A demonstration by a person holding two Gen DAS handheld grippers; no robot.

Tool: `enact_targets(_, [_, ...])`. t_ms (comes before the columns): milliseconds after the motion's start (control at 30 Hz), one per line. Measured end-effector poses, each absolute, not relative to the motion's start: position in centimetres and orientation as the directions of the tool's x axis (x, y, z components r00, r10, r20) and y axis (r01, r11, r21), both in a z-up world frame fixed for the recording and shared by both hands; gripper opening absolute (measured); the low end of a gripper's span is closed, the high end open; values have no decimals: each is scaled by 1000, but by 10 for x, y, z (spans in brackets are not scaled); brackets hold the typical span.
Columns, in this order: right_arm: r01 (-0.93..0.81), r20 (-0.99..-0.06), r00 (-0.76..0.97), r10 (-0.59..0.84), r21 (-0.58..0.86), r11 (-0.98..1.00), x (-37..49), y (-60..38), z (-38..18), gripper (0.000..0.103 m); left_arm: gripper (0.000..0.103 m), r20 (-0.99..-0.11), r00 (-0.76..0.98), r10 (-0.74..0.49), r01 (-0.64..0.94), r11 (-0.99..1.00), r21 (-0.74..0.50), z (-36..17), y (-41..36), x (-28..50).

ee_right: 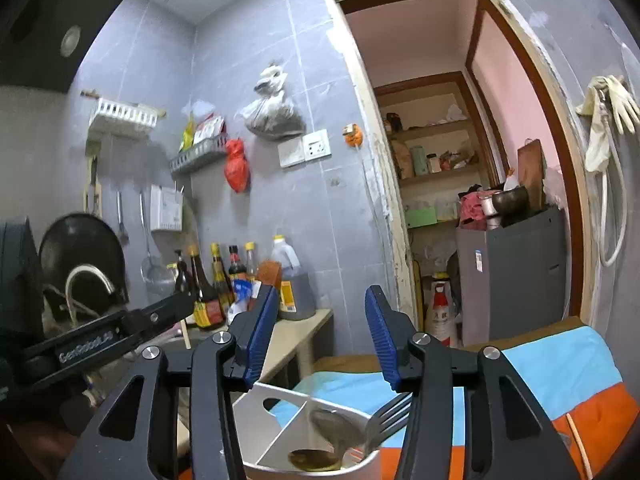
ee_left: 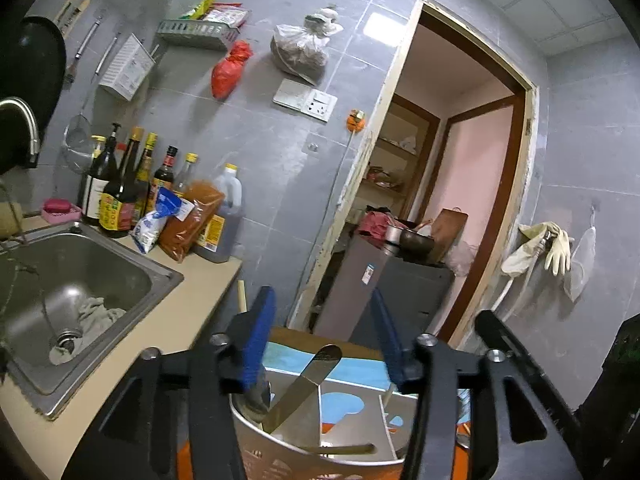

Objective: Organize utensils
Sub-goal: 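Move both tools back down toward the last spoon and chopstick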

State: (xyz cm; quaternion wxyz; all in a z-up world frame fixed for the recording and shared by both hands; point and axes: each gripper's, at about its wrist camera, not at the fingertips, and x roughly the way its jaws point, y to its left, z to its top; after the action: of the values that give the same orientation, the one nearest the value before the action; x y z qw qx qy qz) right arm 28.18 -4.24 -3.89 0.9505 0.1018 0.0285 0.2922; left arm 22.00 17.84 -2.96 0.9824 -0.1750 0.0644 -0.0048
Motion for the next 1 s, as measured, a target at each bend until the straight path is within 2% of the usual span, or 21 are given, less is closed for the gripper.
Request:
enact_targets(67, [-543,16,833,553,219,811,278,-51,-31,53,55,-136,991,-13,-33,943,-331,-23,174,215])
enact_targets(133, [-540,27,836,548,215,814,274,-63,-21,61,70,-145,989,12,-58,948,-312,-15,166,210])
enact_targets(200, [-539,34,838,545,210,816,271,-75,-12,77,80,-147,989,31,-75,952,-298,-7,158,205])
enact_targets(333, [-530,22,843,538,204,823,269,-105,4,93,98,-161,985,61,-101,962,-253,8,133,198])
enact_targets(367, [-524,11,846,533,201,828,268,-116,7,102,98,-164,985,63,-101,966,-240,11,126,197])
enact_targets(533, [-488,-38,865,500,165,857,264,-163,11,103,98,-165,986,25,-54,983,-175,16,81,187])
enact_targets(700, [-423,-117,893,435,116,899,263,-212,6,103,98,-199,978,-62,27,984,-177,4,40,187])
enact_targets(1000, [-318,-220,917,332,98,943,277,-277,-23,103,98,-382,894,-233,162,965,-208,-54,-41,215])
